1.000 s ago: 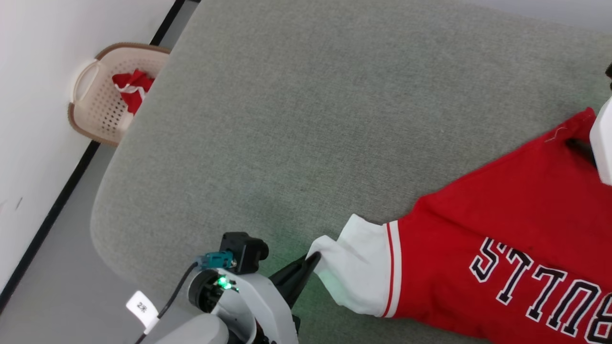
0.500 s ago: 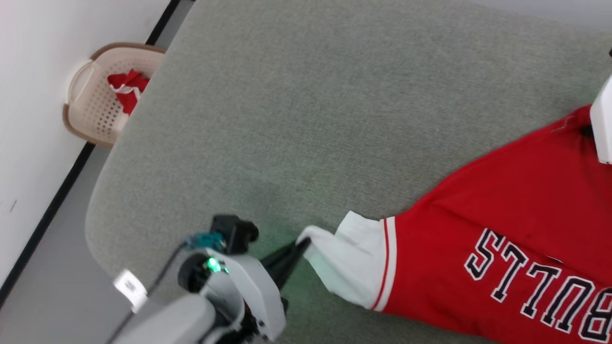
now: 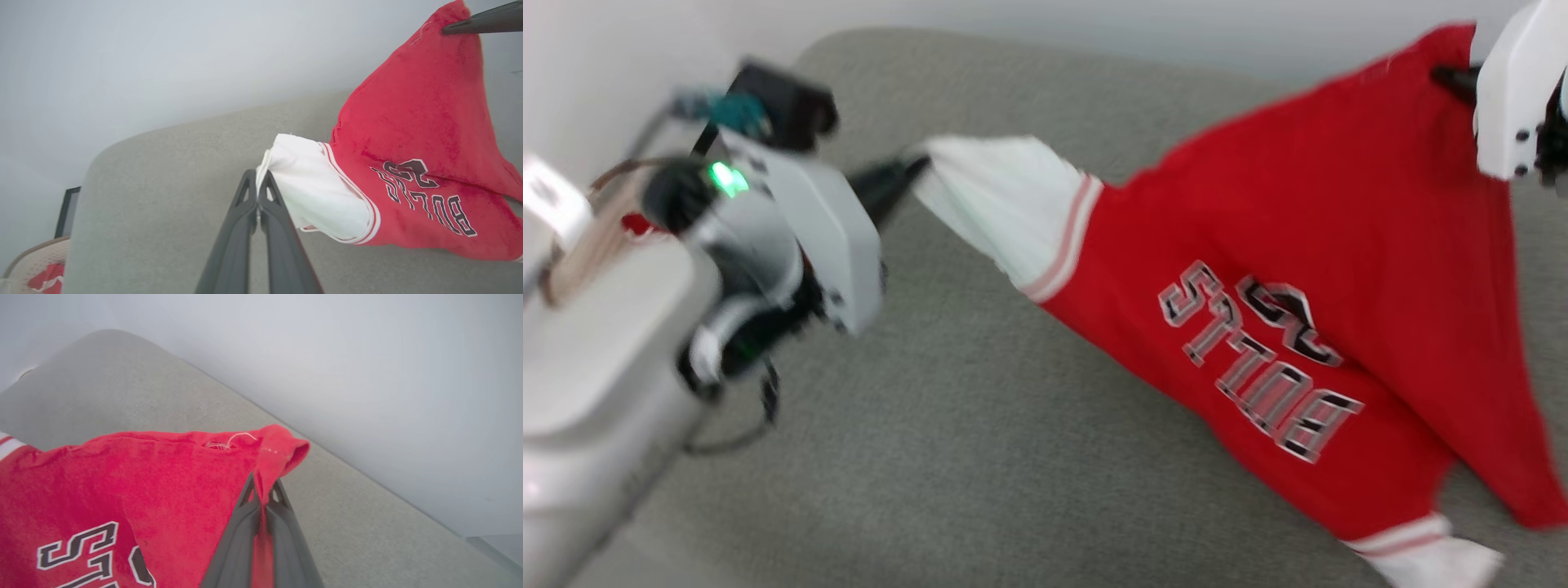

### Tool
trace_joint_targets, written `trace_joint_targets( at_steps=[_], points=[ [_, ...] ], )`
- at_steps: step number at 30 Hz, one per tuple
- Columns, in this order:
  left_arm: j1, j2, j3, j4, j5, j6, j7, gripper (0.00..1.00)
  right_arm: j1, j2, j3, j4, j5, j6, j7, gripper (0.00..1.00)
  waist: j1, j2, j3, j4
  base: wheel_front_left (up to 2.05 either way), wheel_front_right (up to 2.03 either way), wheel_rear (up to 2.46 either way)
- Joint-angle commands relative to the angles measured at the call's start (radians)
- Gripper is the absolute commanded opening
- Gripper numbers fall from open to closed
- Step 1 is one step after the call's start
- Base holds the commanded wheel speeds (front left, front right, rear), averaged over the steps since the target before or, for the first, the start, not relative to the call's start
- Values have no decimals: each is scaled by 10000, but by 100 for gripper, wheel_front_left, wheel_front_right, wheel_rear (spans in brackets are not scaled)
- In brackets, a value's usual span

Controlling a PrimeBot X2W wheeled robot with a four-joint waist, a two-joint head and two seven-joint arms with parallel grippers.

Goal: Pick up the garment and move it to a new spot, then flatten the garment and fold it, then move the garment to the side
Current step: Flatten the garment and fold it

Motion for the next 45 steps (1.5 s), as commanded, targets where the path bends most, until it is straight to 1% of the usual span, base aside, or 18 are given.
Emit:
trace_joint_targets(
  at_steps=[1, 6, 9, 15, 17, 19, 25, 28, 31, 35, 37, 39, 42, 43, 45],
  points=[
    [-444, 109, 46, 249, 172, -90, 205, 0, -170, 21, 43, -42, 52, -10, -289, 0, 0, 0, -863, -850, 0, 0, 0],
    [-2078, 4, 52, 1634, 731, -302, 743, 0, -595, 166, -153, 110, 178, -10, -1582, 0, 0, 0, -1446, -1289, 0, 0, 0],
    [-2931, -179, -36, 2554, 1187, -409, 756, 0, -869, 204, -242, 449, -17, -10, -2363, 0, 0, 0, -1771, -1479, 0, 0, 0],
    [-4345, -596, -268, 4292, 2027, -561, 504, 0, -1283, 686, -648, 1383, -156, -10, -3509, 0, 0, 0, -2289, -1806, 0, 0, 0],
    [-4680, -734, -261, 4787, 2207, -572, 276, 0, -1373, 844, -698, 1616, -200, -10, -3643, 0, 0, 0, -2403, -1917, 0, 0, 0],
    [-4961, -861, -297, 5150, 2322, -701, 89, 0, -1466, 999, -777, 1640, -37, -10, -3617, 0, 0, 0, -2446, -2015, 0, 0, 0],
    [-5726, -1054, -268, 5791, 2520, -948, -245, 0, -1659, 987, -877, 1457, 263, -10, -3456, 0, 0, 0, -2276, -2186, 0, 0, 0],
    [-6119, -1078, -262, 6031, 2626, -1025, -422, 0, -1755, 861, -923, 1282, 262, -10, -3415, 0, 0, 0, -1957, -2261, 0, 0, 0],
    [-6578, -1095, -178, 6163, 2706, -1070, -598, 0, -2045, 721, -1059, 1141, 266, -10, -3349, 0, 0, 0, -1374, -2347, 0, 0, 0],
    [-7087, -1136, -46, 6340, 2759, -1119, -938, 0, -2443, 672, -1236, 1116, 32, -10, -3323, 0, 0, 0, -326, -2464, 0, 0, 0],
    [-7372, -1159, 10, 6428, 2837, -1074, -1132, 0, -2734, 733, -1398, 1216, -92, -10, -3398, 0, 0, 0, 303, -2532, 0, 0, 0],
    [-7702, -1191, 84, 6549, 2915, -989, -1304, 0, -3053, 856, -1527, 1380, -345, -10, -3474, 0, 0, 0, 994, -2636, 0, 0, 0],
    [-8149, -1236, 55, 6797, 3217, -936, -1863, 0, -3518, 1286, -1707, 1923, -834, -10, -3904, 0, 0, 0, 1924, -2894, 0, 0, 0],
    [-8274, -1258, 26, 6934, 3369, -881, -2177, 0, -3610, 1496, -1730, 2162, -1044, -10, -4157, 0, 0, 0, 2146, -3000, 0, 0, 0],
    [-8697, -1369, 44, 7212, 3606, -738, -2749, 0, -4073, 1827, -1966, 2681, -1501, -10, -5090, 0, 0, 0, 2567, -3156, 0, 0, 0]
  ],
)
